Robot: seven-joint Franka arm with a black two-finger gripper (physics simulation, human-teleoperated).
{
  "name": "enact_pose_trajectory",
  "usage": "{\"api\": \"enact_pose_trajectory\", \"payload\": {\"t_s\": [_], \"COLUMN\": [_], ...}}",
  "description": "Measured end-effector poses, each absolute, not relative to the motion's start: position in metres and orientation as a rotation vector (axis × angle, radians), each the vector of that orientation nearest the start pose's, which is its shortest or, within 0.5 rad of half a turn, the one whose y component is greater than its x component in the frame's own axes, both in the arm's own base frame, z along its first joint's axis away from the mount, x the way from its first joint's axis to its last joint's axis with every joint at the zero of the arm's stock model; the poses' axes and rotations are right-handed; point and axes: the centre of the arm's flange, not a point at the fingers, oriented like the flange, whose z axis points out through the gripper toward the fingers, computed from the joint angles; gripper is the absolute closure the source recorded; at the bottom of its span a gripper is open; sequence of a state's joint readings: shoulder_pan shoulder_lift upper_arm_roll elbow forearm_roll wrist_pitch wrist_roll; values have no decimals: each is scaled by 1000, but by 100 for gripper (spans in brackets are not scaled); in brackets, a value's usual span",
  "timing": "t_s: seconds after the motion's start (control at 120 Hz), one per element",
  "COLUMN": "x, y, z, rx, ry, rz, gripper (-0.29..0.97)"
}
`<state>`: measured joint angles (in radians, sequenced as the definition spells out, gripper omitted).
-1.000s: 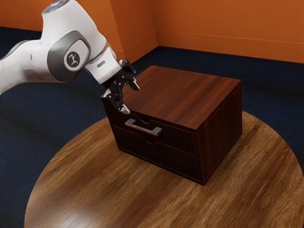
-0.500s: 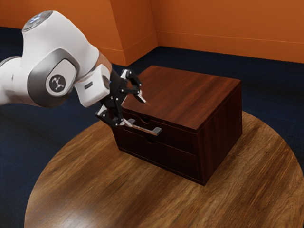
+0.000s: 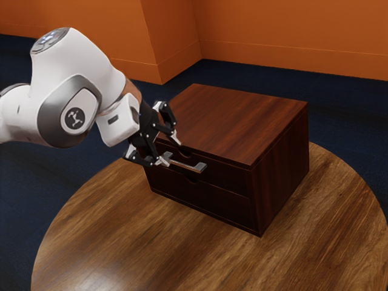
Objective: Pull the drawer handle with one arm to open the drawer
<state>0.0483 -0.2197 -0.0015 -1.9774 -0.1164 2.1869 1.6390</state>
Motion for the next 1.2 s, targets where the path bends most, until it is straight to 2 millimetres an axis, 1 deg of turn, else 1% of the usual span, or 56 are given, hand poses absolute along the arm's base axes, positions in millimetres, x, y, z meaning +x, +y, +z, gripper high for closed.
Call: {"api": "enact_pose_trajectory", "payload": {"t_s": [0.108,0.225,0.375,0.475,0.567,0.692,0.767,0.95,1.117,1.2], "x": [517,516,525,536,540,545,546,547,547,547], "y": [23,24,27,28,29,50,55,55,46,44], "z": [608,605,597,583,577,569,567,567,565,564], "rx": [-2045,-2055,-2064,-2079,-2088,-2130,-2141,-2143,-2136,-2137], "ry": [1968,1954,1937,1936,1929,1888,1876,1869,1886,1888], "rz": [-535,-537,-541,-532,-531,-525,-523,-529,-531,-530], "gripper": [41,42,44,45,45,47,49,52,54,54]}}
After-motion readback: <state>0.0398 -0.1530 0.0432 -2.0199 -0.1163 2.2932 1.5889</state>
